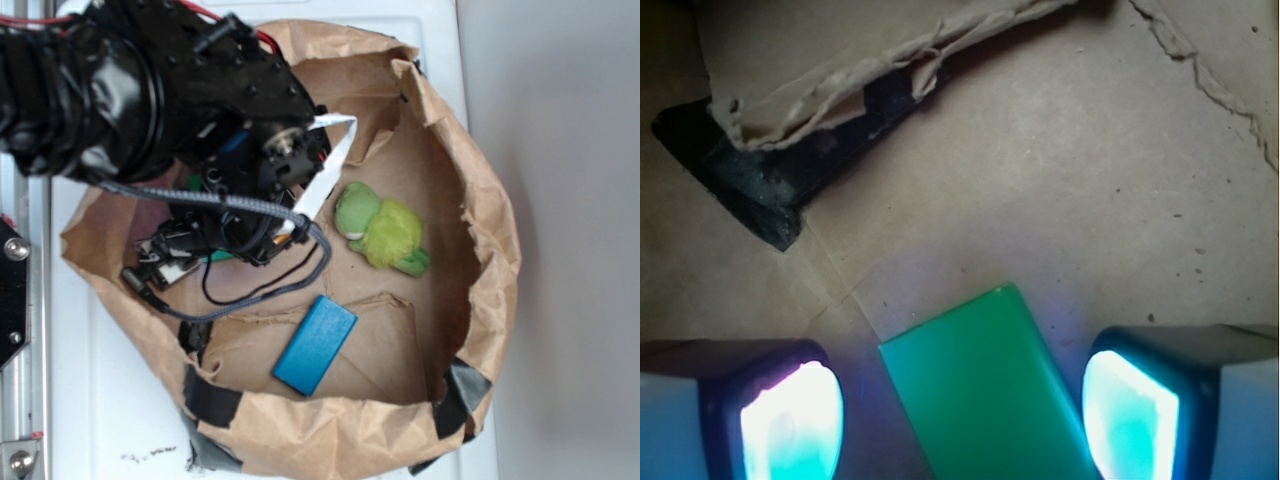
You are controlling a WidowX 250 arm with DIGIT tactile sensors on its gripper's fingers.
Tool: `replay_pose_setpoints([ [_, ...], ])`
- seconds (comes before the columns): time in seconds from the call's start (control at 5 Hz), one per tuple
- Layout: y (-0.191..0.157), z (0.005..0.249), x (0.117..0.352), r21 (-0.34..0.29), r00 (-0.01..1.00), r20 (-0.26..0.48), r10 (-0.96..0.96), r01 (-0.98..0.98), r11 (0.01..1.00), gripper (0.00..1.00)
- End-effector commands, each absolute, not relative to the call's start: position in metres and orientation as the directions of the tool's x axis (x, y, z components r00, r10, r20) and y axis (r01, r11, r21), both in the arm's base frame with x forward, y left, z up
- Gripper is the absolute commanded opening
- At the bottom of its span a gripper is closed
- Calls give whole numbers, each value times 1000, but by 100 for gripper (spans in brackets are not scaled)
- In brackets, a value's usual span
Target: Grab the green block.
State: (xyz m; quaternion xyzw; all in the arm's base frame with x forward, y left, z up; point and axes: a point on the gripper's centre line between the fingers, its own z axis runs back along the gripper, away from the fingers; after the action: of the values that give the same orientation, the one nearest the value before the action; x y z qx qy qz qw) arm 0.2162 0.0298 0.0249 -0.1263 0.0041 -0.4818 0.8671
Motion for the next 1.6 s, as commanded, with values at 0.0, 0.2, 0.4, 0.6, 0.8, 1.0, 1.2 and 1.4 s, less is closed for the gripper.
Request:
replay_pose_setpoints([
  [0.0, 31, 32, 218, -167, 532, 119, -838, 843, 511, 100],
  [0.2, 31, 28, 224, -146, 541, 152, -827, 840, 523, 100],
  [0.4, 26, 10, 233, -102, 531, 201, -823, 847, 522, 100],
  [0.6, 22, -1, 238, -64, 519, 216, -827, 853, 518, 100],
  [0.8, 16, -3, 233, -52, 515, 215, -830, 854, 517, 100],
  [1.0, 15, -1, 233, -41, 516, 212, -830, 853, 520, 100],
  [1.2, 19, 1, 241, -31, 518, 211, -829, 851, 524, 82],
  [1.4, 22, 4, 249, -28, 526, 212, -823, 846, 533, 0],
])
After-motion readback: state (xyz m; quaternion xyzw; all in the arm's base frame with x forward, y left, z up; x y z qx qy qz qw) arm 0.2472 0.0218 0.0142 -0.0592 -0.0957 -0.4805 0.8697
